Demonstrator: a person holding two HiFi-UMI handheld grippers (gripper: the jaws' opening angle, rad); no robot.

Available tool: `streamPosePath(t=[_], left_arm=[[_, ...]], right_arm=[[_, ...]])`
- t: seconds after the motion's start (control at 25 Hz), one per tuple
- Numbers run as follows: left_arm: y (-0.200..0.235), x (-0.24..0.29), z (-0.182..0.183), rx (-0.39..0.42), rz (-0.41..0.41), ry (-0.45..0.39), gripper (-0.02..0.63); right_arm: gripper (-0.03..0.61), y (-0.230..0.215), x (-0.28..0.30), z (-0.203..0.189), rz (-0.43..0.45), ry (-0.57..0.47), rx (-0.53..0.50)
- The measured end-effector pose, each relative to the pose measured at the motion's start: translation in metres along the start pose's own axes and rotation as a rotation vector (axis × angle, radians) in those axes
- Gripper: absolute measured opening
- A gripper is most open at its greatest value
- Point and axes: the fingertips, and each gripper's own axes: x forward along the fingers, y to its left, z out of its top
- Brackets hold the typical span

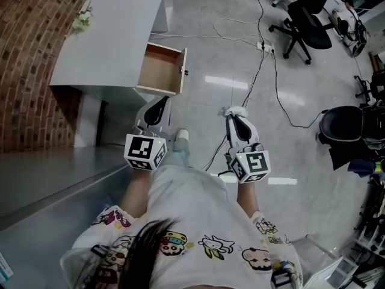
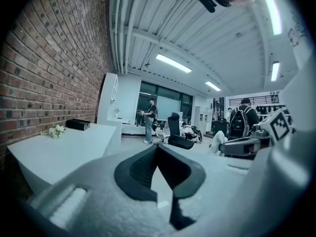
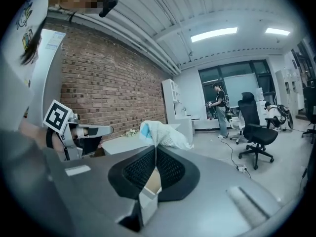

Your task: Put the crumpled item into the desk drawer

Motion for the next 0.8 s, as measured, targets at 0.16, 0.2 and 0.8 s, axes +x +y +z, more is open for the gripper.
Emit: streamPosePath(t=[0.16, 0.2, 0.8], left_arm=[[0.039, 0.029, 0.013, 0.0, 0.024, -0.006, -0.002], [0.048, 0.034, 0.015, -0.002, 0.032, -0.009, -0.002], [0.136, 0.069, 0.02, -0.05, 0.121, 0.003, -0.002]], right_arm=[[0.014, -0.005, 0.053, 0.015, 0.023, 0.005, -0.009], [0.014, -0.005, 0.064, 0.018, 0.032, 0.008, -0.011], [0.014, -0.004, 0.173, 0.033, 0.102, 0.079, -0.039]])
